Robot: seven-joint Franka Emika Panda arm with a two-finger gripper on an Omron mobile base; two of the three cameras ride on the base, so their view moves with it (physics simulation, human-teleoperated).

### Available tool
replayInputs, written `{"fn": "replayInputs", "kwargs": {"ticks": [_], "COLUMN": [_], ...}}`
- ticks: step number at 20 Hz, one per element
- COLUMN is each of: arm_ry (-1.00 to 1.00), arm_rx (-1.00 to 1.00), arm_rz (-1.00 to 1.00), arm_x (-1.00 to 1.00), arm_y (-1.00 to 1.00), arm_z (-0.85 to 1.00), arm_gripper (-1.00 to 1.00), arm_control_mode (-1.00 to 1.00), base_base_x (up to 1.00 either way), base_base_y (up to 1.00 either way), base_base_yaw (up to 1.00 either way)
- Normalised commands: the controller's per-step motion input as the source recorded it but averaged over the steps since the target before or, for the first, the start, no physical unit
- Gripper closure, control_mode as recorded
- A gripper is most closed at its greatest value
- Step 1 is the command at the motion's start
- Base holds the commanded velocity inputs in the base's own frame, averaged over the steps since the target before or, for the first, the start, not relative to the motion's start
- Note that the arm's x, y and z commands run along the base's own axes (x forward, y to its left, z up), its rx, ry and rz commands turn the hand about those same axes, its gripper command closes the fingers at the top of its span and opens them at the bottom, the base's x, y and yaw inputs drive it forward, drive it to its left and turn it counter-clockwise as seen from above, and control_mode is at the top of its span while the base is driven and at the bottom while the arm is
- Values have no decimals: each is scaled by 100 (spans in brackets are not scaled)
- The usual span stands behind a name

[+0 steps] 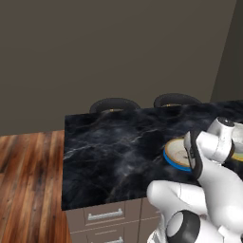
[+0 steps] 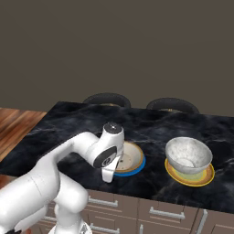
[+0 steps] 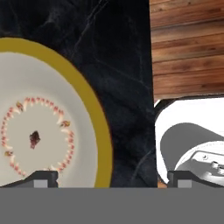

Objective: Move the bowls from the cabinet to the plates on the dining table.

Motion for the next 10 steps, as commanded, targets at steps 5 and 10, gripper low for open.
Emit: {"fn": "replayInputs", "kwargs": {"ticks": [5, 10], "arm_ry": [0, -3], "arm_rx": [3, 2], "arm_rz": [0, 0], "arm_x": [-22, -11], "arm_y": [8, 10], "arm_z": [47, 54], "arm_gripper": [-100, -100], "arm_control_mode": [-100, -100], "base_base_x": [0, 0], "base_base_y": [0, 0], "base_base_yaw": [0, 0]}}
